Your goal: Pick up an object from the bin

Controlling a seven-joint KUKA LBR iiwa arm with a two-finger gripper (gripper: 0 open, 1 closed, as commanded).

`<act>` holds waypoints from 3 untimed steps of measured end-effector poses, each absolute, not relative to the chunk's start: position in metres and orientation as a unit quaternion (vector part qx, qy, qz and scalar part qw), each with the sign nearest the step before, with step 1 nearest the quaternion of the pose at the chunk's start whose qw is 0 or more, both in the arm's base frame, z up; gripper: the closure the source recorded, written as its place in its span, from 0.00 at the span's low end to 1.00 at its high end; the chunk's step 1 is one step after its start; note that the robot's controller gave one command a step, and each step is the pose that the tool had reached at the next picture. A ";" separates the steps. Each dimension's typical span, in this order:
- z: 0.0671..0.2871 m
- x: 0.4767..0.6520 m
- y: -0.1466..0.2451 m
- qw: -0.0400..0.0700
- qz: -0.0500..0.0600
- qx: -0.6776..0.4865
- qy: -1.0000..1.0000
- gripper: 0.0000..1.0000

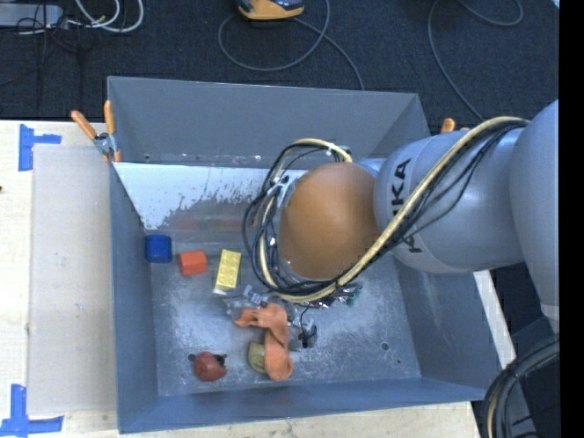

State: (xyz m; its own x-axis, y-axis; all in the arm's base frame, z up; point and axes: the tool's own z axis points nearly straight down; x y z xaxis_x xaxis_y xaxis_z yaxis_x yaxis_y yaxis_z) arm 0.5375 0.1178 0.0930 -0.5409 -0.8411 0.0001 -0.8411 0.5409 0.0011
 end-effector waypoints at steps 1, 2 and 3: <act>0.077 0.530 0.151 0.001 0.000 0.536 -0.844 1.00; 0.077 0.530 0.150 0.001 0.000 0.536 -0.844 1.00; 0.180 0.524 0.158 0.001 -0.001 0.522 -0.853 1.00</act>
Offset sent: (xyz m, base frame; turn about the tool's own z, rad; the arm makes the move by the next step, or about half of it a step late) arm 0.0000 0.0000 0.0000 0.0000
